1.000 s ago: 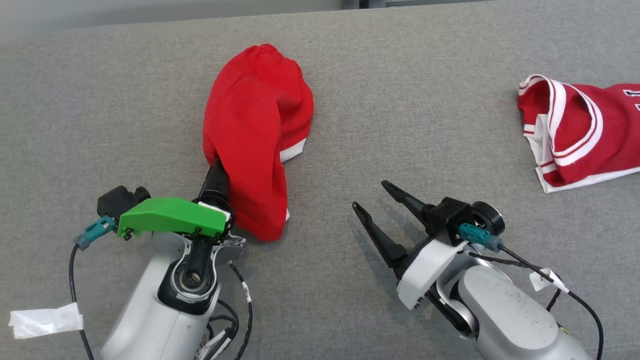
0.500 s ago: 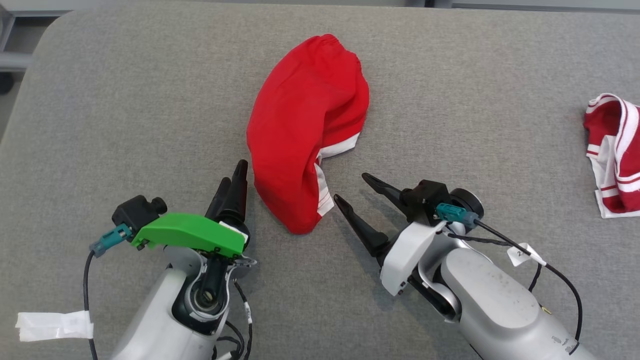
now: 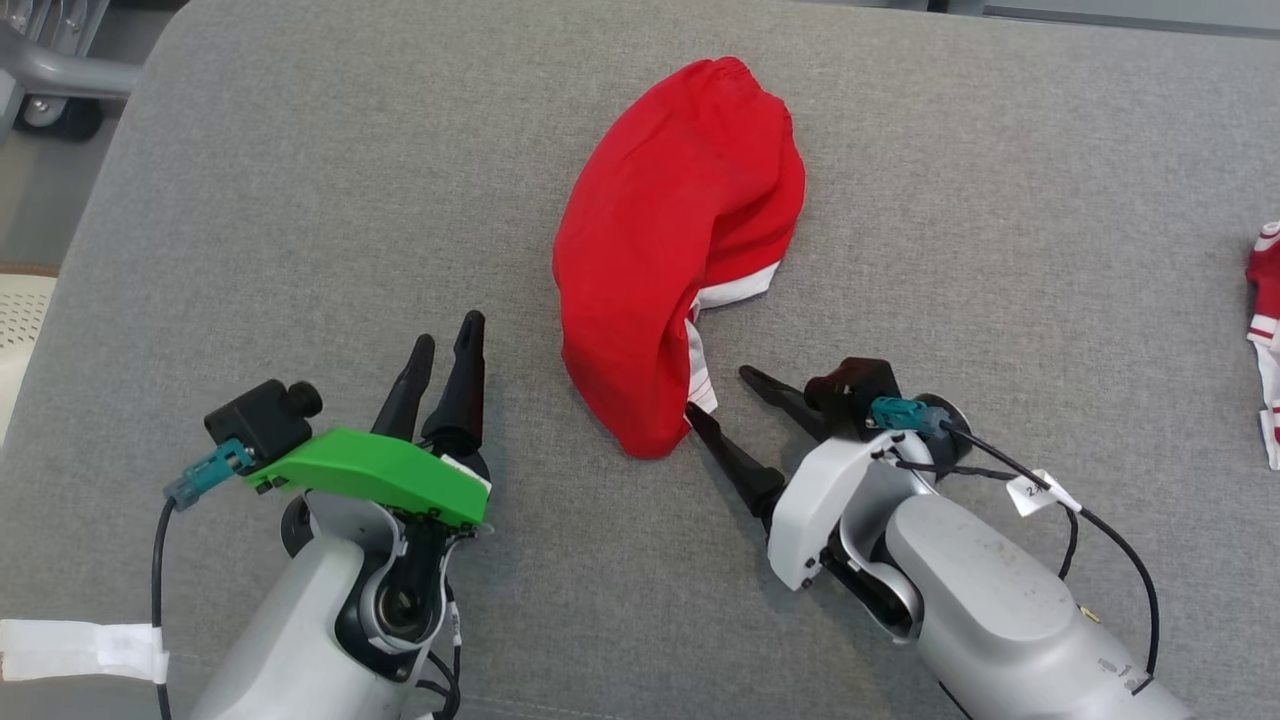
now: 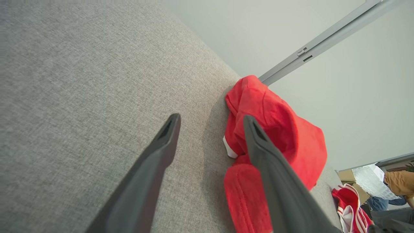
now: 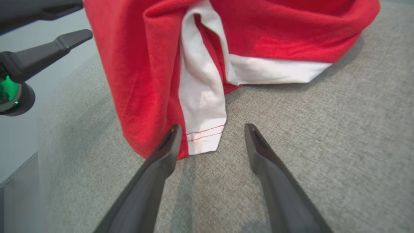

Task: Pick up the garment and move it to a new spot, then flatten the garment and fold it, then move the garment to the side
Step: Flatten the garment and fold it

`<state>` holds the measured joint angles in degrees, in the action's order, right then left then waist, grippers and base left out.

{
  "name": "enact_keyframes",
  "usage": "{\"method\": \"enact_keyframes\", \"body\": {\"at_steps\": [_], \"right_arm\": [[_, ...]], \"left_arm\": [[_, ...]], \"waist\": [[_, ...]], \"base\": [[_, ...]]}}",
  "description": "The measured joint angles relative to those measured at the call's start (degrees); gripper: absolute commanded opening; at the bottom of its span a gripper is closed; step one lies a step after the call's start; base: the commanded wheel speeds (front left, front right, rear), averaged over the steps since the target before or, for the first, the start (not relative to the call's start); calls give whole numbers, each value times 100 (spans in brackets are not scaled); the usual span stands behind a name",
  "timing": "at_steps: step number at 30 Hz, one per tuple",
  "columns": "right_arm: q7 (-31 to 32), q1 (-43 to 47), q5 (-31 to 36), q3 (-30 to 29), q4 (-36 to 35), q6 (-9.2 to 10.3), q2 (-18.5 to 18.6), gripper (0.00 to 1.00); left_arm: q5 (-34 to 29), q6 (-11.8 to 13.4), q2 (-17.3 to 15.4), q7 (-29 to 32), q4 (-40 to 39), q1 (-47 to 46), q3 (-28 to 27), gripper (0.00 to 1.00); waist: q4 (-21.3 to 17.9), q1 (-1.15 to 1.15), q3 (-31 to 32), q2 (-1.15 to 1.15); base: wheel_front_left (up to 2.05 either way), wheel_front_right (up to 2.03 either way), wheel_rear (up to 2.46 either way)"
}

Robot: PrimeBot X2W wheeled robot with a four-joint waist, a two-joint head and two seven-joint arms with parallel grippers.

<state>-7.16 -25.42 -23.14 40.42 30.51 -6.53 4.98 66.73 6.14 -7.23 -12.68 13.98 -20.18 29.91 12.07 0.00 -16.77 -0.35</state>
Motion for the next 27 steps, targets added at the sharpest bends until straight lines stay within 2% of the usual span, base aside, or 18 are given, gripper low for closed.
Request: {"method": "enact_keyframes", "body": {"at_steps": [1, 2, 3, 4, 9, 12, 15, 16, 17, 18, 19, 23, 27], "right_arm": [[0, -1, -34, 26, 34, -1, -8, 81], [1, -2, -70, 37, 66, -1, -21, 44], [2, -5, -87, 44, 92, -1, -29, 25], [12, -16, -108, 49, 118, -1, -34, 0], [44, -229, -121, 93, 149, -21, -25, 0], [220, -418, -120, 135, 133, -54, 147, 0], [433, -604, -170, 53, 138, -54, 506, 0], [485, -647, -193, 24, 143, -54, 611, 35], [535, -678, -234, 4, 153, -53, 684, 55], [621, -700, -261, 12, 153, -54, 761, 89], [631, -695, -304, 11, 153, -54, 758, 100], [732, -664, -548, 118, 137, -54, 654, 100], [833, -560, -630, 332, 129, -55, 521, 100]], "left_arm": [[0, 0, -1, -5, -3, 0, -18, 100], [0, 0, -9, -7, -7, 0, -29, 100], [0, 0, -10, -8, -9, 1, -35, 100], [-1, 0, -10, -26, -9, 2, -40, 100], [-1, 0, -75, -96, -8, 18, -232, 100], [-1, 0, -90, -103, -7, 24, -339, 100], [-3, 0, -89, -107, 10, 26, -378, 100], [-12, 0, -89, -107, 12, 30, -379, 100], [-18, 0, -83, -107, 12, 36, -380, 100], [-21, 0, -56, -108, -1, 54, -357, 100], [-44, 0, -34, -108, -7, 63, -324, 100], [-141, 0, 96, -108, -100, 85, -168, 100], [-330, 0, 76, -125, -165, 85, -133, 100]], "waist": [[10, 0, 4, 0], [15, 0, 9, 0], [18, 0, 14, 0], [19, 0, 21, 0], [-39, 0, 89, 0], [-104, 0, 156, 0], [-168, 0, 251, 0], [-187, 0, 286, 0], [-206, 0, 323, 0], [-239, 0, 390, 0], [-250, 0, 418, 0], [-222, 0, 440, 0], [-119, 0, 380, 0]], "base": [[0, 0, 0], [0, 0, 0], [0, 0, 0], [0, 0, 0], [0, 0, 0], [0, 0, 0], [0, 0, 0], [0, 0, 0], [0, 0, 0], [0, 0, 0], [0, 0, 0], [0, 0, 0], [0, 0, 0]]}}
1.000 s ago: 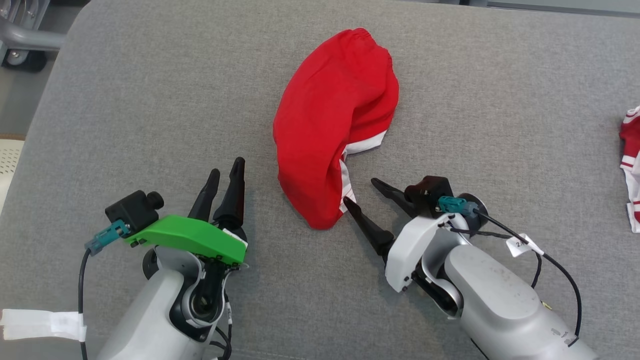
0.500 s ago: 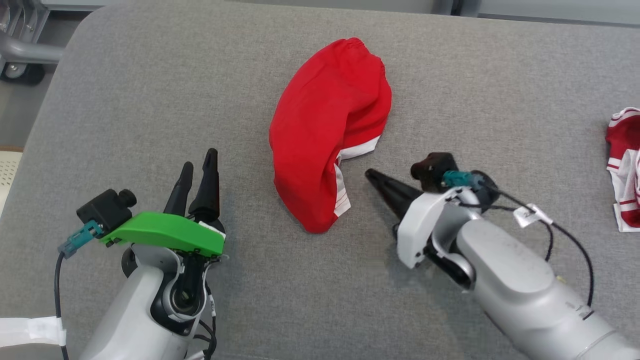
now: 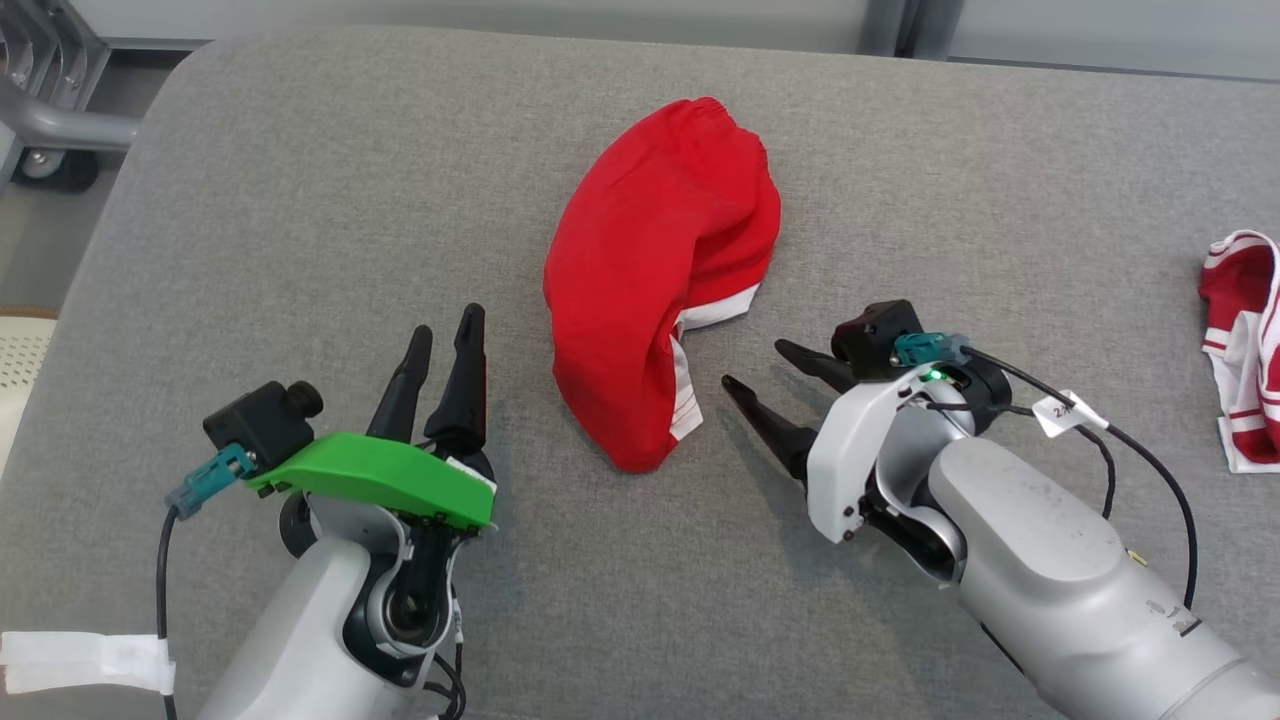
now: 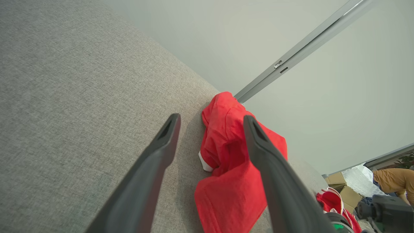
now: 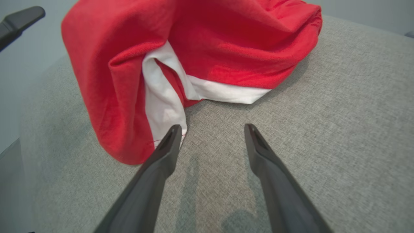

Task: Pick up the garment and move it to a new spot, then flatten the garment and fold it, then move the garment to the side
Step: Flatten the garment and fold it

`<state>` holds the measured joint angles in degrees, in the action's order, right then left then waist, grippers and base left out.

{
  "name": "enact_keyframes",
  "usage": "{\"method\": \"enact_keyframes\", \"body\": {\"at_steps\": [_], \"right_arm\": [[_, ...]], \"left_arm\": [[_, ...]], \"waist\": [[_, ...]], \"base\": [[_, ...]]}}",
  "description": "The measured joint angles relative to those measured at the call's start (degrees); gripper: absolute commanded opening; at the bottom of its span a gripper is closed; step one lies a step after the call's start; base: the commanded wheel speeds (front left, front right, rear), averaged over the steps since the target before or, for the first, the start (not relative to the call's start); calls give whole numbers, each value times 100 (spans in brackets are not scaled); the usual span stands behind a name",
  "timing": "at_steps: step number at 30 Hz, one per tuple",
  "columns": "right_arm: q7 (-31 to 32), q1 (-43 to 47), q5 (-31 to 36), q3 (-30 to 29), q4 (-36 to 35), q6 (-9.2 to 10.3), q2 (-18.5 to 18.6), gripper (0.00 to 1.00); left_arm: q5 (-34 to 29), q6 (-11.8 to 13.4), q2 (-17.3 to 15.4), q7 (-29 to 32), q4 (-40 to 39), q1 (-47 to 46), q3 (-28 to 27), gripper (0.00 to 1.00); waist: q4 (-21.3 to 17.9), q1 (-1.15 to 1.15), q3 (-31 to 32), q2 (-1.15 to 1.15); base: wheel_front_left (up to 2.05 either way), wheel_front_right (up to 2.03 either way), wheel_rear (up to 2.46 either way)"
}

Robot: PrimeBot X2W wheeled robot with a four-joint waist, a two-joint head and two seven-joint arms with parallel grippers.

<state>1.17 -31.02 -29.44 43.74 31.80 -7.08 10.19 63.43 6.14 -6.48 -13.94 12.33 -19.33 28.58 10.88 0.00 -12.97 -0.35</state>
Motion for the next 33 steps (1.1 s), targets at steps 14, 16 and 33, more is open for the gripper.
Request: {"method": "enact_keyframes", "body": {"at_steps": [14, 16, 33], "right_arm": [[199, -25, -193, 333, 186, 0, -71, 100], [199, -43, -229, 348, 208, 0, -70, 100], [1061, -788, -286, 1419, -21, -45, 649, 0]], "left_arm": [[-119, 0, 11, -24, -86, 0, 101, 100], [-119, 0, 9, -24, -91, 1, 68, 100], [-120, 0, -5, -31, -54, 62, -274, 100]], "waist": [[468, 0, -265, 0], [501, 0, -289, 0], [408, 0, -259, 0]], "base": [[0, 0, 0], [0, 0, 0], [0, 0, 0]]}}
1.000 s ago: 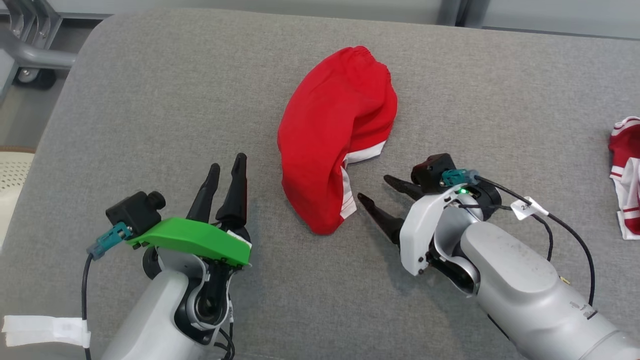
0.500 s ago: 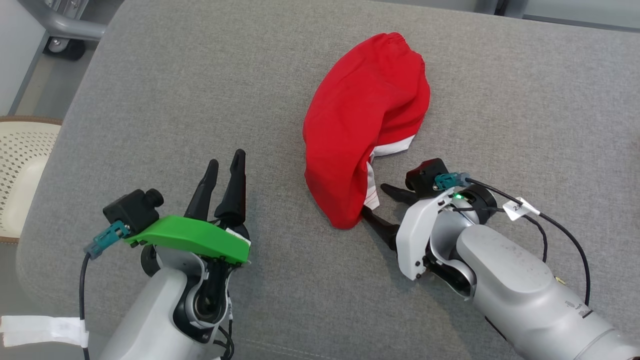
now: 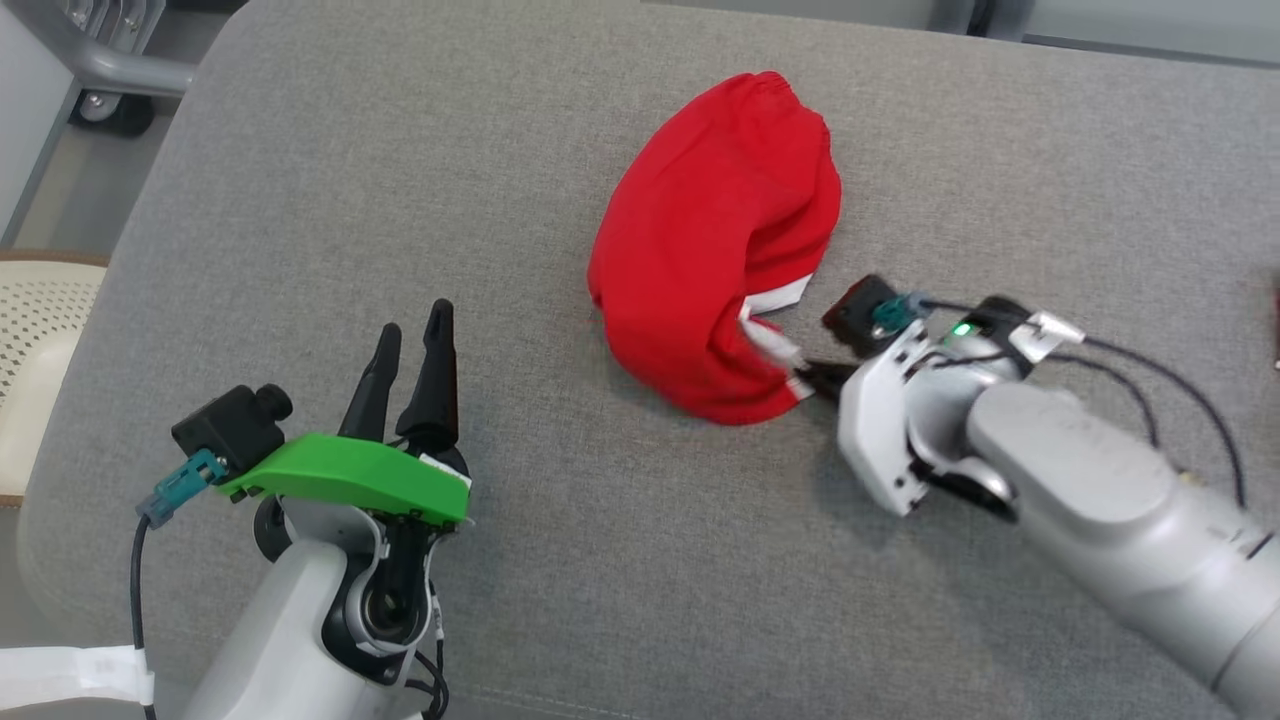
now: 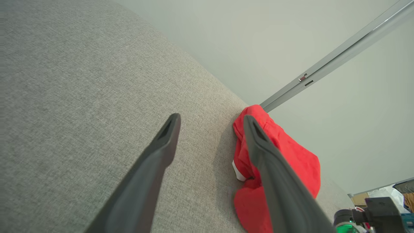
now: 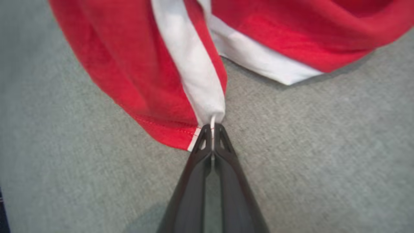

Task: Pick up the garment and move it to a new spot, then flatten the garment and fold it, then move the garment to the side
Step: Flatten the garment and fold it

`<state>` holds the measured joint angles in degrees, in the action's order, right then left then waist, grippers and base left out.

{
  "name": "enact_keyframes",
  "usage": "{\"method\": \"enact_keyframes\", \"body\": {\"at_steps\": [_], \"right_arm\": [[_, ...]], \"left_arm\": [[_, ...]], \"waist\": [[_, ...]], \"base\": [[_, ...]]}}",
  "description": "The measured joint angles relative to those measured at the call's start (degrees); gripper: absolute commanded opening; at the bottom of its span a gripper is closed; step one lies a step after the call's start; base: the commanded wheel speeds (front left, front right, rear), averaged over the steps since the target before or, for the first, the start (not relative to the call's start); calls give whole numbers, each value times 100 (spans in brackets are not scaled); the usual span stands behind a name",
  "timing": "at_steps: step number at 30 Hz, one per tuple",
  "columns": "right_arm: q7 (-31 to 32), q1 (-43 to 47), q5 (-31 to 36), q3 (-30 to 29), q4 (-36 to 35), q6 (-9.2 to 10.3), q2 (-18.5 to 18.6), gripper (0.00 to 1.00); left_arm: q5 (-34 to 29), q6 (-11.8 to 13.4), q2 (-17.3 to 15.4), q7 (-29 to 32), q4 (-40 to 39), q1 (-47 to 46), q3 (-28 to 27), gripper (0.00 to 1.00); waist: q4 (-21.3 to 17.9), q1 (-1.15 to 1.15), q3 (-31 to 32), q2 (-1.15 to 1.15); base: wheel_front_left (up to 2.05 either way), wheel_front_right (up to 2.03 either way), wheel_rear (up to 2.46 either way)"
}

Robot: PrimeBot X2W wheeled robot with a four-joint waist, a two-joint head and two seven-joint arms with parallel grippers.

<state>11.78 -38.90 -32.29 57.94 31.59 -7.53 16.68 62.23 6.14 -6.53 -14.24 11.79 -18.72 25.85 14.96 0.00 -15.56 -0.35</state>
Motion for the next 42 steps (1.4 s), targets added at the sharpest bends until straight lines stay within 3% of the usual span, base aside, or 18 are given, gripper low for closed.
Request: {"method": "enact_keyframes", "body": {"at_steps": [5, 10, 16, 22, 27, 35, 40, 42], "right_arm": [[745, -819, 102, 264, -201, 3, 960, 0], [1248, -1964, 285, 464, -601, 2, 1481, 0], [1326, -3356, 572, 525, -1069, 2, 1823, 0], [1341, -3656, 431, 1065, -1708, 1, 1772, 0], [1224, -2907, -32, 1779, -2524, 0, 1808, 0], [1103, -1154, -856, 1702, -3551, 0, 1980, 0], [1132, 24, -1211, 1672, -3698, 4, 2195, 0], [1138, 346, -1212, 1656, -3666, 107, 2332, 0]], "left_arm": [[0, -11, 9, -1, 81, 113, -51, 100], [0, -18, 18, -1, 162, 257, -103, 100], [-8, -18, 26, -1, 188, 357, -108, 100], [-54, -18, -13, -1, 91, 574, -269, 100], [-69, -15, -81, -1, 33, 853, -323, 100], [-281, -7, -360, -2, -191, 953, -391, 100], [-511, -2, -502, 47, -486, 871, -271, 100], [-670, 0, -543, 166, -612, 698, -114, 100]], "waist": [[-115, 0, 200, 0], [-257, 0, 462, 0], [-445, 0, 782, 0], [-656, 0, 996, 0], [-946, 0, 1081, 0], [-1448, 0, 1120, 0], [-1809, 0, 1115, 0], [-1957, 0, 1098, 0]], "base": [[0, 0, 0], [0, 0, 0], [0, 0, 0], [0, 0, 0], [0, 0, 0], [0, 0, 0], [0, 0, 0], [0, 0, 0]]}}
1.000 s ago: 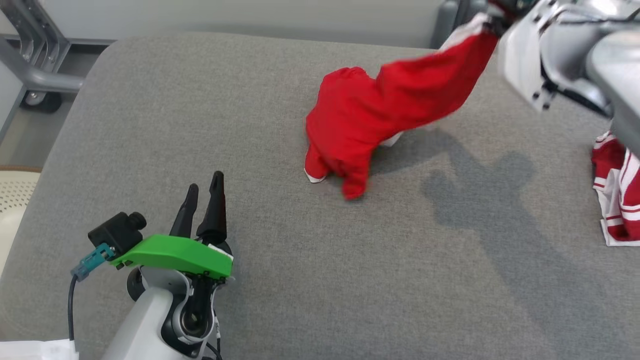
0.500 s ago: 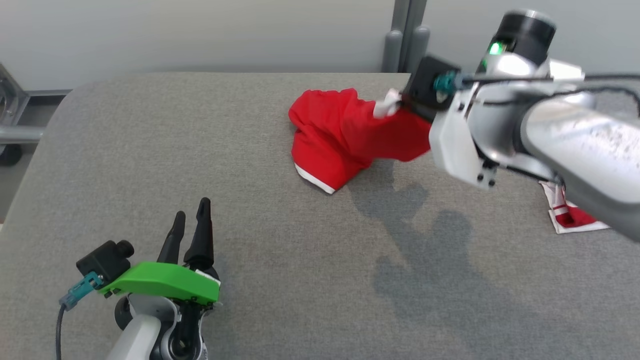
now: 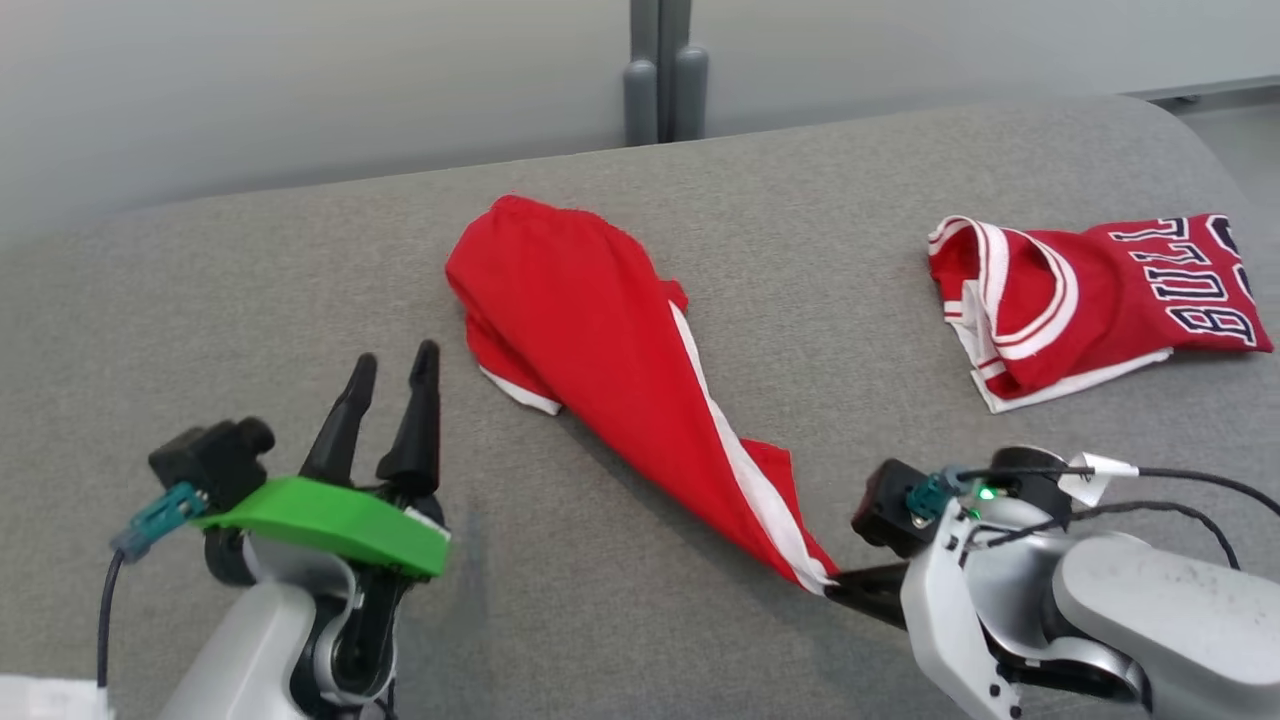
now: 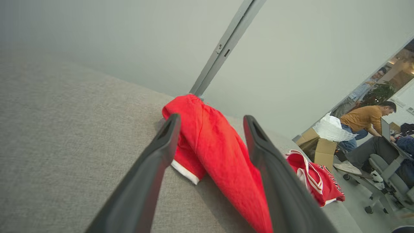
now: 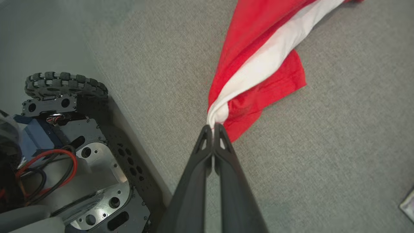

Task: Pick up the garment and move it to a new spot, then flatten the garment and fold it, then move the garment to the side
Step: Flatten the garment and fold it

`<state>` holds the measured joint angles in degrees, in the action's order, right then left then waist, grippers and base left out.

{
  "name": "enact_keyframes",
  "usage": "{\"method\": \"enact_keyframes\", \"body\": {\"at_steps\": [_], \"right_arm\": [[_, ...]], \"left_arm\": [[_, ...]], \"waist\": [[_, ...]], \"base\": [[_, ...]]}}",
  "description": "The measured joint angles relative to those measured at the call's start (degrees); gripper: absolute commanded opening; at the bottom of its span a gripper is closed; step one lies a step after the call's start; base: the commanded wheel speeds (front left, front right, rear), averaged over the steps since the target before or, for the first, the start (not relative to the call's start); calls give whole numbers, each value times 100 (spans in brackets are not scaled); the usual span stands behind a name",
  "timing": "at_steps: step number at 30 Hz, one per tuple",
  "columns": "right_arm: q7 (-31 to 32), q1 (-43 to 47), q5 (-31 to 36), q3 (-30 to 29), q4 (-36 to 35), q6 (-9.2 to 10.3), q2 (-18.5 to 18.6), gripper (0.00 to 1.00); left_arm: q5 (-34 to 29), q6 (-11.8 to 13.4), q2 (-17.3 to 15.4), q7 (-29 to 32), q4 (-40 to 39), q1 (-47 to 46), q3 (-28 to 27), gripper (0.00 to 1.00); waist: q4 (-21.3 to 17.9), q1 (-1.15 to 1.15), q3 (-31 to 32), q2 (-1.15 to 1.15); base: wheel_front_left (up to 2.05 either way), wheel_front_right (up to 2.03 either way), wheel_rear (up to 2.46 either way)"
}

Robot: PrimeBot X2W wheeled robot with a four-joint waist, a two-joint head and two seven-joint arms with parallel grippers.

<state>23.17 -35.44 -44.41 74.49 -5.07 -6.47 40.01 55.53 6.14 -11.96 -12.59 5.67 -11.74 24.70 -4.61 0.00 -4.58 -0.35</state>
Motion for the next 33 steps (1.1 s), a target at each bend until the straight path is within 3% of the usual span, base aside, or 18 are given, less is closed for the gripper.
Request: {"method": "enact_keyframes", "body": {"at_steps": [5, 8, 13, 25, 29, 33], "right_arm": [[-94, 422, 438, -30, 455, 210, 246, 0], [-155, 478, 662, -34, 723, 297, 207, 0], [-446, 549, 712, -49, 940, 399, -333, 0], [-813, 531, 1012, -102, 1449, 348, -936, 0], [-983, 528, 1017, -145, 1608, 346, -1125, 0], [-1165, 532, 989, -151, 1742, 347, -1151, 0]], "left_arm": [[-586, 1, -20, 543, -398, -907, 686, 100], [-895, 1, 0, 923, -422, -1483, 1070, 100], [-1396, 51, -51, 1629, 103, -2184, 1455, 100], [-2057, 69, -713, 2805, 1366, -3123, 1589, 100], [-2071, 54, -723, 3133, 1682, -3175, 1773, 100], [-1936, -67, -495, 3414, 1801, -3176, 1930, 100]], "waist": [[-418, 0, -133, 0], [-579, 0, -282, 0], [-817, 0, -590, 0], [-1511, 0, -1150, 0], [-1748, 0, -1289, 0], [-1888, 0, -1378, 0]], "base": [[0, 0, 0], [0, 0, 0], [0, 0, 0], [0, 0, 0], [0, 0, 0], [0, 0, 0]]}}
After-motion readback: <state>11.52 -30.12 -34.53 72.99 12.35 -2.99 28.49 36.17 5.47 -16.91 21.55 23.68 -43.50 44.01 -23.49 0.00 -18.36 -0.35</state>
